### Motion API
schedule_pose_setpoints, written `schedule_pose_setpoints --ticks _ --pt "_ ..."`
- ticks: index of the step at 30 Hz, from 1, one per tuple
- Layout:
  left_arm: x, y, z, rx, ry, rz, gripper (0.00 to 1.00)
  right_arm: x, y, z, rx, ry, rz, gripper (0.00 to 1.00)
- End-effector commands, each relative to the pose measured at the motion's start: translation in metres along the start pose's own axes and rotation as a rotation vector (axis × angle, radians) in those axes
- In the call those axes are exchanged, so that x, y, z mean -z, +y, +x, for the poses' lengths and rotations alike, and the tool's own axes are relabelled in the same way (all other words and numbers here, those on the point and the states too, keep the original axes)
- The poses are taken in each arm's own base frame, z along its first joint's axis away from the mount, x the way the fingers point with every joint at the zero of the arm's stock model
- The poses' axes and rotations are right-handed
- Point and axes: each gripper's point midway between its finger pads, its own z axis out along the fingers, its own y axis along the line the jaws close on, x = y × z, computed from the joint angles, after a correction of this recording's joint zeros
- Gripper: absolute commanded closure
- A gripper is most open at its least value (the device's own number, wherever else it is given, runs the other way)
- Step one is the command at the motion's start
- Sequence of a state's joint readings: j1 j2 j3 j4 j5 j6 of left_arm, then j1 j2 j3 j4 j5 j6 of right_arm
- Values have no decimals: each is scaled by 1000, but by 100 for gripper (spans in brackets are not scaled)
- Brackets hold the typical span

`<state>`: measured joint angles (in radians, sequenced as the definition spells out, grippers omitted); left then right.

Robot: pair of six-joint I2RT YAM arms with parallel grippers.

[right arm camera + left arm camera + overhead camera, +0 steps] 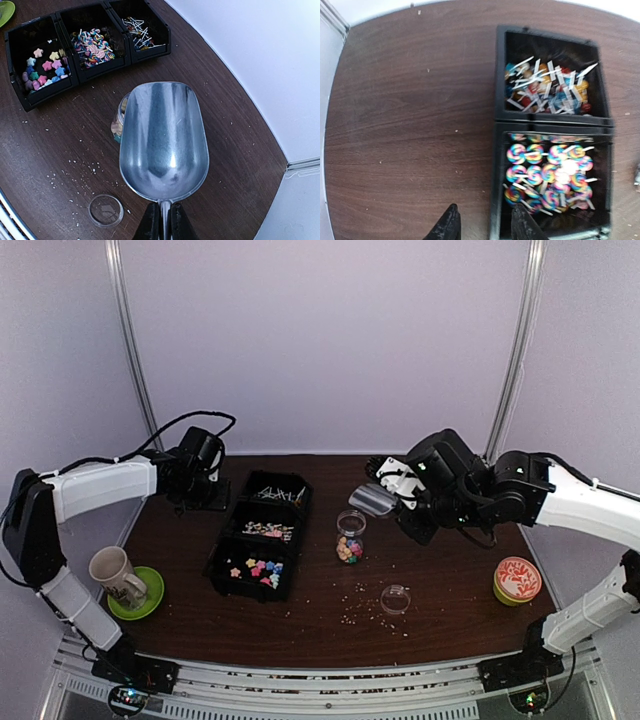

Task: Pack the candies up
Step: Pick up the plate from the center of the board.

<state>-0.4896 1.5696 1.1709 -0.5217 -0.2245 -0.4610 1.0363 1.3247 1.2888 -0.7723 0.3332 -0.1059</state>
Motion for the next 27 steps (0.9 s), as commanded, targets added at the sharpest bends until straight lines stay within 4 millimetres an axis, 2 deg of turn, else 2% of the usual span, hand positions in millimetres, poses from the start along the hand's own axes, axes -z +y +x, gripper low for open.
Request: schedule_pose_setpoints --ticks 1,6,16,22,27 --pt "-25 -4 -1 -24 22 34 63 14 -8 -11 -25 -55 5 100" --pt "-50 -13 16 -41 94 78 63 12 -7 -10 -24 -54 5 100" --pt "-75 -18 44 -27 171 101 66 11 -5 -10 -24 -53 -4 100" --pt "-80 -19 49 -28 177 104 75 11 -3 -9 -21 -50 -11 100" --pt "-79 -19 49 -27 176 107 92 10 -2 -9 -19 -47 -14 100"
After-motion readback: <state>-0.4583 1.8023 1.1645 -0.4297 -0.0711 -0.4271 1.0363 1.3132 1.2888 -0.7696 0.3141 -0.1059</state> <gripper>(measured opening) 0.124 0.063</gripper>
